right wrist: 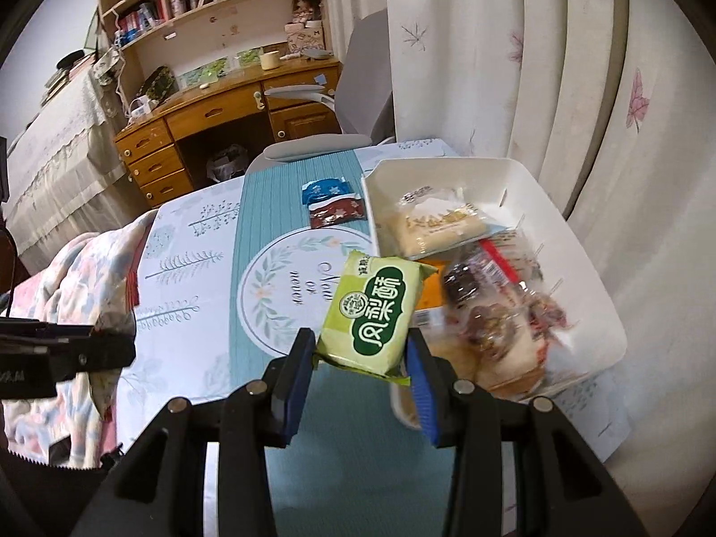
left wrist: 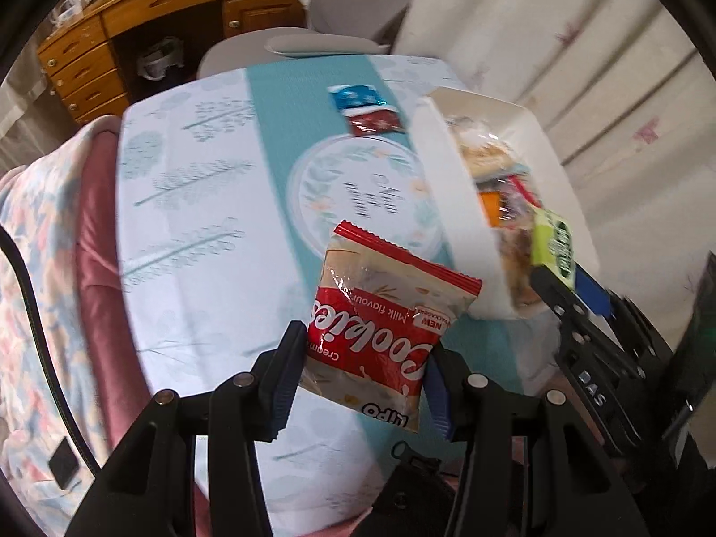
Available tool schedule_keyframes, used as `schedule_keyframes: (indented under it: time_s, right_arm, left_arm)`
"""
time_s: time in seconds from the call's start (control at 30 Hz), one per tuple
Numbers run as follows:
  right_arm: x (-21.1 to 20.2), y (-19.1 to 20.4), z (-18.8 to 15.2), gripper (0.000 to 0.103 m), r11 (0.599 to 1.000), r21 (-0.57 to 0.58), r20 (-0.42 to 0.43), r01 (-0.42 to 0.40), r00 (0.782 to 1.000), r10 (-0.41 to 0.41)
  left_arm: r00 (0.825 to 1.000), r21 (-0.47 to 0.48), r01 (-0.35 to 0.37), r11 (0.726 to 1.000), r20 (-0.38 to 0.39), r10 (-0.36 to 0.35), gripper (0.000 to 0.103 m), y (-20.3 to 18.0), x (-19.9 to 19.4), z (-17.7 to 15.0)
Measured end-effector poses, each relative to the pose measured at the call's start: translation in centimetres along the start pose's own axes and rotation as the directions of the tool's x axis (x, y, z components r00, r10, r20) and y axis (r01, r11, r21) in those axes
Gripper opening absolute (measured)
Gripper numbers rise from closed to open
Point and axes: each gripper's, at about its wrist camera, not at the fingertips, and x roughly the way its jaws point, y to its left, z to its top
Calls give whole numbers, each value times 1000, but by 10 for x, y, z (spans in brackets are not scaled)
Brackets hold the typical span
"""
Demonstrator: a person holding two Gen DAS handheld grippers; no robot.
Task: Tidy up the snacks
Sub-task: 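Carry the Cookies bag and green pack into the white tray and release both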
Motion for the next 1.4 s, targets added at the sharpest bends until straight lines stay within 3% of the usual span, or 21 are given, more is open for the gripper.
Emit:
schedule_keyframes:
  time_s: [0.57,0.97,1.03,1.1,1.13,1.2,1.4]
  right_arm:
    - [0,-125,25,41,987,-149,-2,-58,998,58]
    - [8,-187,37,41,981,-172,2,-91,996,93]
    - [10,-192,36,42,978,-176,-11,-113,994,113]
    - [12,-195,36,46,976,-182,-19,-124,992,122]
    - [13,-196,36,48,976,-183,-19,-120,993,118]
    - [13,-199,37,54,976,-178,-17,-124,992,123]
    - [17,-200,39,54,978,-160,-19,-132,991,130]
  left_arm:
    - [997,25,76,997,30,-77,48,-151,44,4]
    - [992,73,97,993,74,-102,48,-219,64,30]
    - [993,77,90,993,74,-96,52,-225,68,34]
    - [993,82,85,993,70,-91,73,-229,71,38]
    - [994,84,76,994,76,-82,76,-230,71,39]
    - [994,91,64,994,79,-71,76,-233,71,41]
    - [997,76,43,996,62,-48,77,-228,76,44]
